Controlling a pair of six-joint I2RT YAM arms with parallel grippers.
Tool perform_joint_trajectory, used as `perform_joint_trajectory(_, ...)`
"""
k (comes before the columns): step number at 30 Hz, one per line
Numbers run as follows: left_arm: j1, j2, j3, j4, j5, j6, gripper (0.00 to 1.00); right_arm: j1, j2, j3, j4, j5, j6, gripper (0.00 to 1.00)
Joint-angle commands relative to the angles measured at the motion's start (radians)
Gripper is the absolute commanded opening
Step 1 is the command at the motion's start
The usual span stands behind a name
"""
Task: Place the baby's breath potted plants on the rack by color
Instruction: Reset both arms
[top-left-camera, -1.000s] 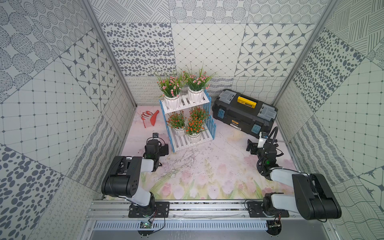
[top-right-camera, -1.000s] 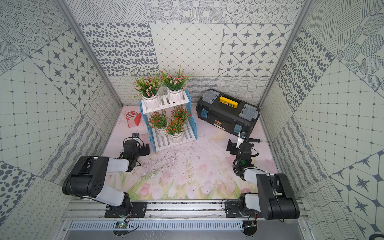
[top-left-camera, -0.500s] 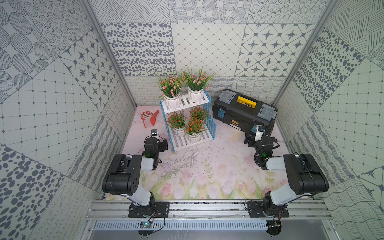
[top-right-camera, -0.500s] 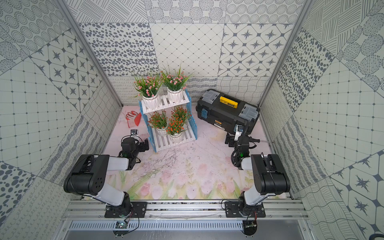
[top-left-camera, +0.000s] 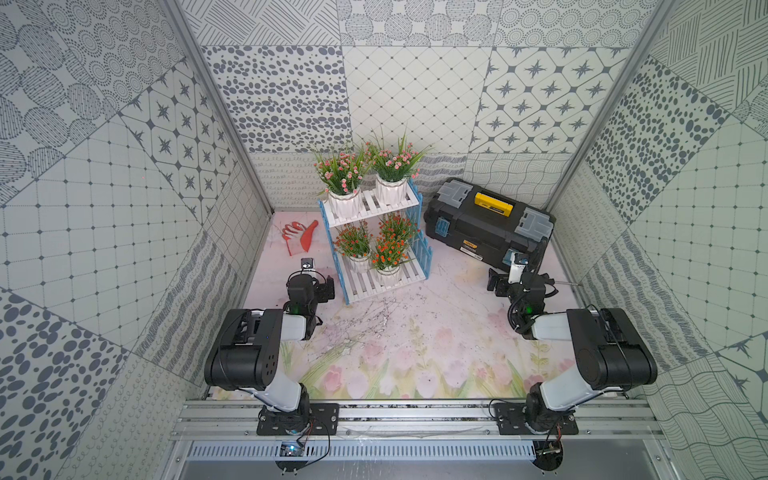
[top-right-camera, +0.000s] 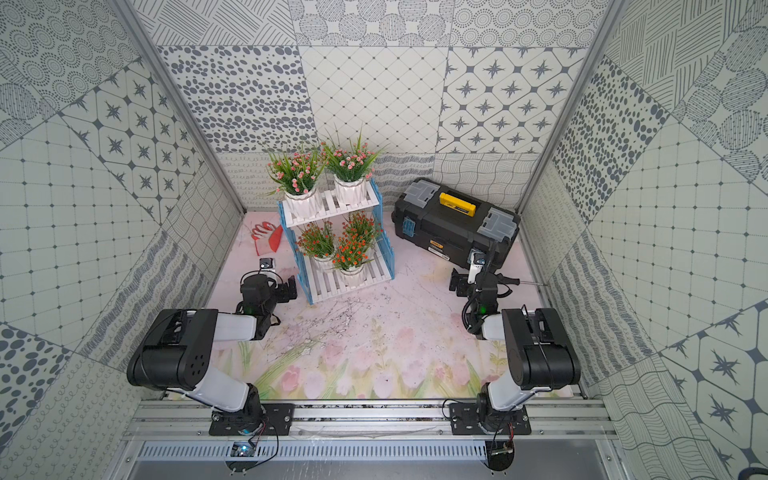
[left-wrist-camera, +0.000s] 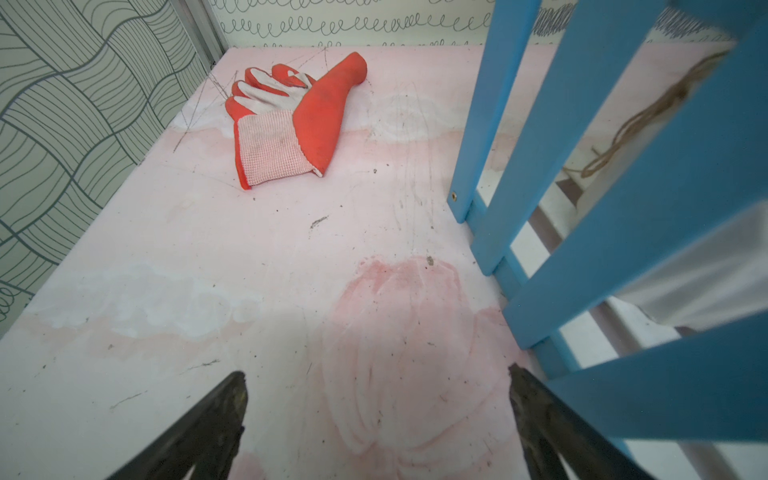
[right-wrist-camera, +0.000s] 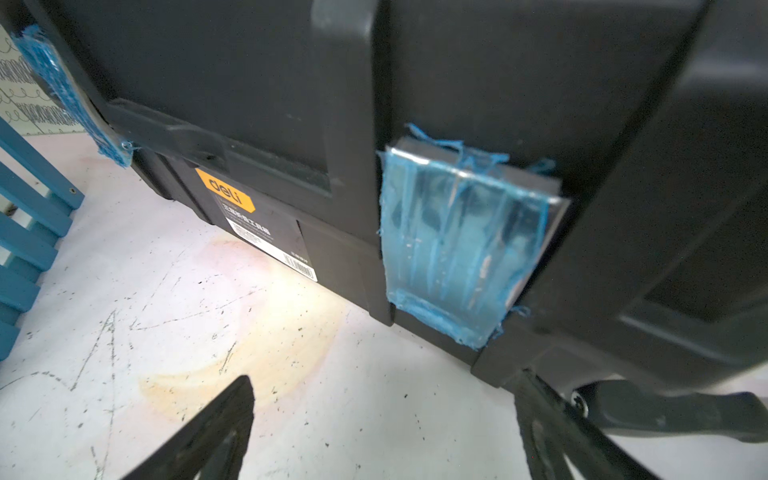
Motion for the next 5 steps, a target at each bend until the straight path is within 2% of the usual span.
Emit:
perform_joint_trajectory(1, 0.005, 0.001, 0.011, 0.035, 0.016, 0.001, 0.98, 0.002, -0.013, 0.007, 0.025, -0.005, -0.009, 0.98)
perform_joint_trajectory(5, 0.005, 0.002, 0.011, 0.035, 0.016, 0.001, 0.98, 0.002, -0.013, 0.005, 0.027, -0.005, -0.008, 0.98)
